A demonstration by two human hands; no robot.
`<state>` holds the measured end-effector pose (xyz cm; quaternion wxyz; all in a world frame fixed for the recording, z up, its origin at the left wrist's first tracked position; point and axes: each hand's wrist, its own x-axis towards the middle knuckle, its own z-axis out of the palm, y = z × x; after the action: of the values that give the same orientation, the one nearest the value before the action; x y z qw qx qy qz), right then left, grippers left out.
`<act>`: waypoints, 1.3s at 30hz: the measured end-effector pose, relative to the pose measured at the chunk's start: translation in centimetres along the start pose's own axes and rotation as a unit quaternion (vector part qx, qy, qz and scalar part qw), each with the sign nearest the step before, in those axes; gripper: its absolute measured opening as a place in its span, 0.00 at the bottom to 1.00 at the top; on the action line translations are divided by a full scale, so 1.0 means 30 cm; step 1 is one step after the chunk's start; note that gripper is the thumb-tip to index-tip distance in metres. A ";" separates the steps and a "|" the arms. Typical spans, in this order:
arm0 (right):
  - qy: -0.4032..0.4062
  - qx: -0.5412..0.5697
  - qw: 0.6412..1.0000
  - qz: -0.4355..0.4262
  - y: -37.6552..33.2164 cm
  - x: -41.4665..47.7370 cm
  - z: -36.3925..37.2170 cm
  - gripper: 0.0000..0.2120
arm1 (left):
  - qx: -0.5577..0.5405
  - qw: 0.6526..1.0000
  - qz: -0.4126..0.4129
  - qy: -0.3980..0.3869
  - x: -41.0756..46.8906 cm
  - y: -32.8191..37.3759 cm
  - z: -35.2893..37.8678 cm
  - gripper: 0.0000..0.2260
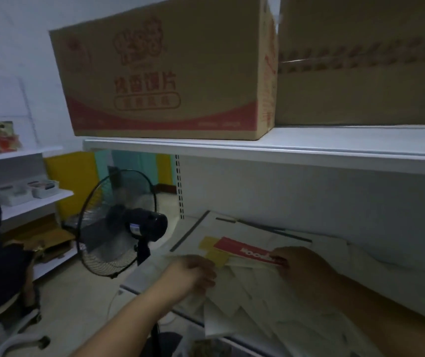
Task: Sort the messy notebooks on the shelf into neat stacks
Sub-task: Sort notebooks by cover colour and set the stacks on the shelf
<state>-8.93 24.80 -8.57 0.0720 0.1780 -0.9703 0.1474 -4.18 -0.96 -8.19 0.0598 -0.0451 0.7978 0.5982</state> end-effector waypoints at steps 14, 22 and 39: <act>0.219 0.357 0.907 0.042 -0.228 -0.089 -0.022 0.20 | -0.432 0.833 -0.202 -0.282 0.066 -0.119 -0.213 0.25; 0.153 0.144 0.972 0.107 -0.266 0.078 0.085 0.24 | -0.337 0.915 -0.102 -0.196 0.014 -0.159 -0.350 0.19; 0.278 -0.018 0.956 0.094 -0.211 0.114 0.140 0.14 | -0.352 0.921 -0.118 -0.114 -0.027 -0.243 -0.495 0.19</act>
<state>-10.14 16.73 -10.23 0.3283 0.0363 -0.9267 0.1795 -2.95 -17.26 -10.88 0.2012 -0.0886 0.5125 0.8301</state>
